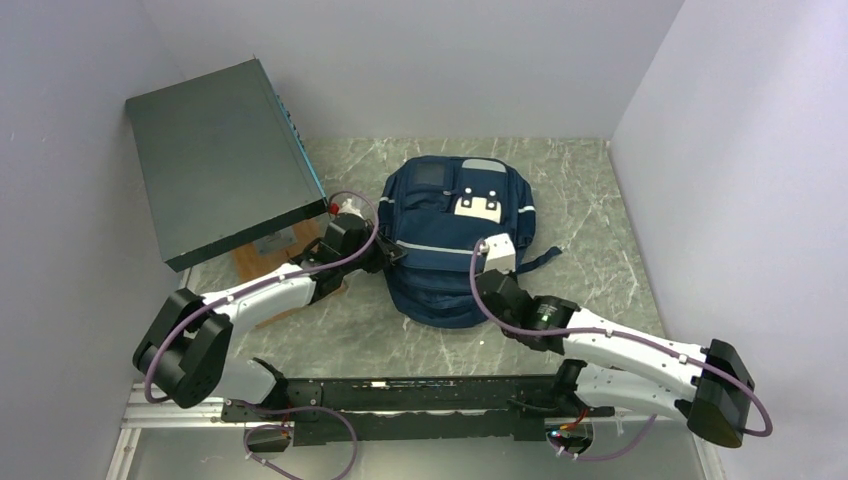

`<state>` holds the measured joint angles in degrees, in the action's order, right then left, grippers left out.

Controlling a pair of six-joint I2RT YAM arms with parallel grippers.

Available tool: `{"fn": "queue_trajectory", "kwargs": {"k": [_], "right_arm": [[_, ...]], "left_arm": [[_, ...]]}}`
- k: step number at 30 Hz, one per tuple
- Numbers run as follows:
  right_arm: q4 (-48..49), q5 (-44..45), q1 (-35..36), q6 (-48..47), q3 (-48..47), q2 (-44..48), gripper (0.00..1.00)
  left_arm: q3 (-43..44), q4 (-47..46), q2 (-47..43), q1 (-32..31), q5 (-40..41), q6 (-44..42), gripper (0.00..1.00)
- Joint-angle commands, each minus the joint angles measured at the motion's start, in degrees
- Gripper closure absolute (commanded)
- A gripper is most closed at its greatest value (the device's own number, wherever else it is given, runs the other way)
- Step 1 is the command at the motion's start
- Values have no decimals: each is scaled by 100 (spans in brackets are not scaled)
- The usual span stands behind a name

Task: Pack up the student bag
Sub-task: Zip the student bag at the center of the board.

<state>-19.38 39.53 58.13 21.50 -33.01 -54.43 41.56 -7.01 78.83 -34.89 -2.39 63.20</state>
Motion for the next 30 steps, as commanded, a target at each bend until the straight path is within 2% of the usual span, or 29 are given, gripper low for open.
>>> {"fn": "queue_trajectory", "kwargs": {"k": [1, 4, 6, 13, 17, 18, 20, 22, 25, 26, 28, 29, 30], "right_arm": [[-1330, 837, -927, 1442, -432, -168, 100], [-2057, 907, -1742, 2387, -709, -502, 100], [-1892, 915, -2049, 2289, -770, -650, 100], [1233, 374, -2370, -414, -278, -1009, 100], [1742, 464, -2877, -1441, -287, -1397, 100], [1885, 268, -3114, -1691, -266, -1457, 100], [2488, -669, -3569, -2269, -143, -1523, 100], [3173, -1422, -3732, -2755, 60, -1534, 100], [3803, -1706, -3740, -2982, 131, -1420, 100], [3783, -1715, -3740, -2937, 81, -1376, 97], [3263, -1761, -3739, -2820, -230, -1234, 54], [2826, -1727, -3743, -2674, -412, -1159, 46], [2423, -1673, -3739, -2491, -579, -1042, 42]], "left_arm": [[54, 182, -382, 377, 1211, -377, 100], [17, 197, -403, 425, 1173, -379, 100], [-19, 171, -404, 439, 1118, -374, 100], [-43, 22, -298, 440, 734, -613, 100], [26, 249, -312, 453, 655, -944, 100], [16, 277, -337, 453, 638, -1010, 100], [-73, 189, -359, 456, 537, -1109, 100], [-124, 180, -368, 457, 456, -1165, 100], [-119, 232, -340, 457, 338, -1242, 100], [-107, 262, -341, 462, 310, -1273, 100], [-69, 297, -349, 479, 248, -1319, 100], [-47, 330, -358, 491, 161, -1327, 96], [-29, 281, -373, 506, -45, -1346, 87]]}}
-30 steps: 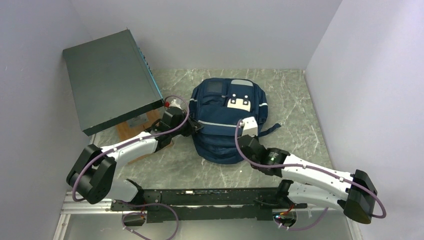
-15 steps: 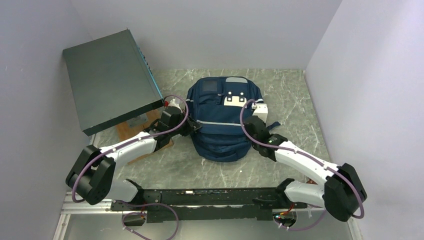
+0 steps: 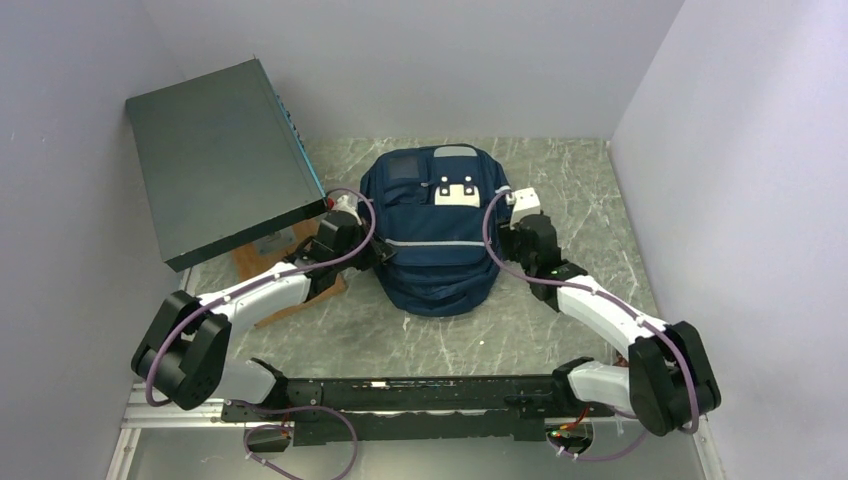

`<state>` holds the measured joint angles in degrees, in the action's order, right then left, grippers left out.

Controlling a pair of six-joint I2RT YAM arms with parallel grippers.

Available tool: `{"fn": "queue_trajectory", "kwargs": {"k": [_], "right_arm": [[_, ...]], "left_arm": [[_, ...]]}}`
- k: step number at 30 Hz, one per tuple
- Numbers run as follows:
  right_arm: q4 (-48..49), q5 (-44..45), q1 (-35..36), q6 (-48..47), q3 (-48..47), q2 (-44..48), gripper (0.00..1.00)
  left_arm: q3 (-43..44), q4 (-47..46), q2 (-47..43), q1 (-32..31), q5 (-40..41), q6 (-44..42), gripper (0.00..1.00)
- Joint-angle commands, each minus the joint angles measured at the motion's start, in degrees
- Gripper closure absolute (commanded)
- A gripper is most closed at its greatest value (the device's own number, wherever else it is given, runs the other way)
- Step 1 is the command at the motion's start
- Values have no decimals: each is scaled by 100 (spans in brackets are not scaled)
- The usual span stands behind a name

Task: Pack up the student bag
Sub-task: Zip the student bag at the center of the board, then reset both arms

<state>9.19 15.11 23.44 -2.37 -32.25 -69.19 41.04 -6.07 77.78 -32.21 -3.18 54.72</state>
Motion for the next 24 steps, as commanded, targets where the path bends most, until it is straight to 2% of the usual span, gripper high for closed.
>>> {"fn": "queue_trajectory", "kwargs": {"k": [1, 2, 6, 8, 10, 14, 17, 19, 24], "right_arm": [[-799, 816, -270, 80, -761, 578, 40], [-1159, 895, -270, 205, -811, 757, 38], [-2157, 1118, -278, 993, -897, 1888, 32], [-2687, 989, -280, 1380, -1104, 2408, 23], [-3197, 727, -287, 1635, -1357, 2873, 21], [-3601, 546, -289, 1700, -1600, 3684, 17], [-3700, 827, -288, 1809, -1715, 4128, 15], [-3815, 901, -288, 1766, -1868, 4323, 14], [-3966, 1004, -288, 1679, -2396, 4663, 13]], "left_arm": [[33, 127, -295, 252, -191, -517, 76], [54, 72, -313, 266, -421, -535, 67], [-26, -478, -624, 269, -1441, -606, 45], [-196, -918, -890, 270, -1810, -557, 33], [-264, -1184, -1193, 264, -2094, -569, 24], [-114, -1425, -1570, 246, -2746, -668, 20], [-16, -1947, -1803, 241, -3337, -613, 17], [158, -2127, -2001, 237, -3714, -671, 11], [976, -1467, -2553, 237, -4135, -1502, 7]]}}
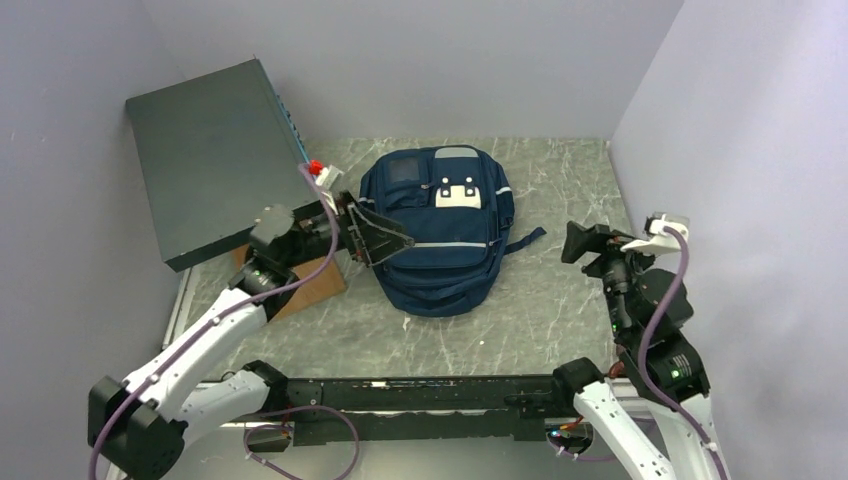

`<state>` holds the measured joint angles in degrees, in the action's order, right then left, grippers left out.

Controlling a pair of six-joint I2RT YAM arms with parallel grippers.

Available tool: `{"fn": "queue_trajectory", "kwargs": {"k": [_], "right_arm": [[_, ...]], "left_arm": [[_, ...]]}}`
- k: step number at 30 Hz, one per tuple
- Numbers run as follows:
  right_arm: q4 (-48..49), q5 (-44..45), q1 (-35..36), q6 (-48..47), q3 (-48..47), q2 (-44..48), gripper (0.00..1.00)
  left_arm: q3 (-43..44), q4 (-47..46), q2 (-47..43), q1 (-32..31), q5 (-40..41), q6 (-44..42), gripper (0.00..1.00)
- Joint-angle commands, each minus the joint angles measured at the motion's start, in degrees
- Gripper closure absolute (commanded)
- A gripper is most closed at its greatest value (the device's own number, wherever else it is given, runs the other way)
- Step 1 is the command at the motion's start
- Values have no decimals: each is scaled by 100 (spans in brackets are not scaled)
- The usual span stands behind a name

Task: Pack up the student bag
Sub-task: Reset both arms

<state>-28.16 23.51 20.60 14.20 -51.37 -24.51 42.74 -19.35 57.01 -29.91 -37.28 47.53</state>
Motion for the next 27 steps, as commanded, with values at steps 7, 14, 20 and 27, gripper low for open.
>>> {"fn": "queue_trajectory", "kwargs": {"k": [7, 14, 20, 27], "right_arm": [[-41, 5, -8, -227, -897, 729, 10], [195, -174, -5, -349, -1119, 1189, 4], [394, -269, -4, -493, -1236, 1479, 0], [546, -324, -4, -526, -1348, 1670, 0]], "left_arm": [[2401, 1373, -1027, 3, -1172, -2580, 5], [3261, 2972, -1936, 3, 225, -4449, 0], [2468, 2163, -3215, 3, 2146, -5258, 0], [2391, 2199, -3679, 3, 3033, -5719, 0]]}}
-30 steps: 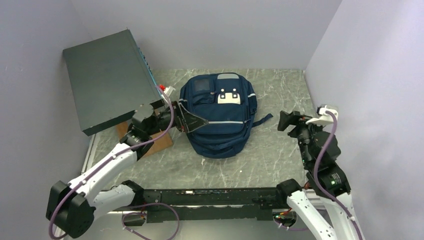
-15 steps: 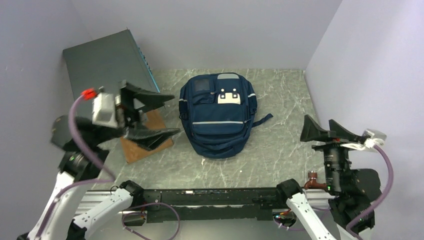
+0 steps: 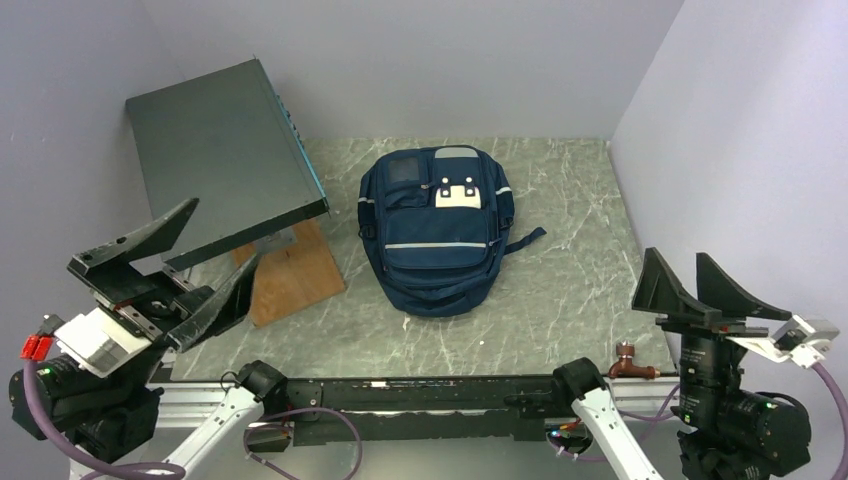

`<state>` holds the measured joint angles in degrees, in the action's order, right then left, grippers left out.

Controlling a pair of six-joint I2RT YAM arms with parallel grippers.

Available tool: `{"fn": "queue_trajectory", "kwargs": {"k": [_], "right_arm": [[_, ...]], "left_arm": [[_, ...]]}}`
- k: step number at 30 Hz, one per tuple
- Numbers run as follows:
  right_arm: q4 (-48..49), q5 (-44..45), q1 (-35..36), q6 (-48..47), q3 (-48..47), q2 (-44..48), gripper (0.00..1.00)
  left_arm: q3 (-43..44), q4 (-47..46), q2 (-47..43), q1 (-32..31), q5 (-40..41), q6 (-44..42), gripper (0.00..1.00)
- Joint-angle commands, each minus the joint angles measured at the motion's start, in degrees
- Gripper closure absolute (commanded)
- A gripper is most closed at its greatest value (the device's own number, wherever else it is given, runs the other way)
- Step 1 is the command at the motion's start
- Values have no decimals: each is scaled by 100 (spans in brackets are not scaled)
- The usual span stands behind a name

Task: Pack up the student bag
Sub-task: Reset both arms

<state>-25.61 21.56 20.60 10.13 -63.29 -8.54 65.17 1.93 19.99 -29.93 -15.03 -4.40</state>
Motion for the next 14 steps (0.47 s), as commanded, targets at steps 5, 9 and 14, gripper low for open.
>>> {"fn": "queue_trajectory", "kwargs": {"k": [5, 9, 14], "right_arm": [[425, -107, -5, -9, -93, 159, 0], [477, -73, -8, 127, -65, 196, 0], [186, 160, -13, 218, -225, 0, 0]], "left_arm": [[328, 351, 110, 5, 878, -673, 0], [199, 276, 93, 6, 872, -702, 0], [180, 318, 111, 5, 895, -711, 0]]}}
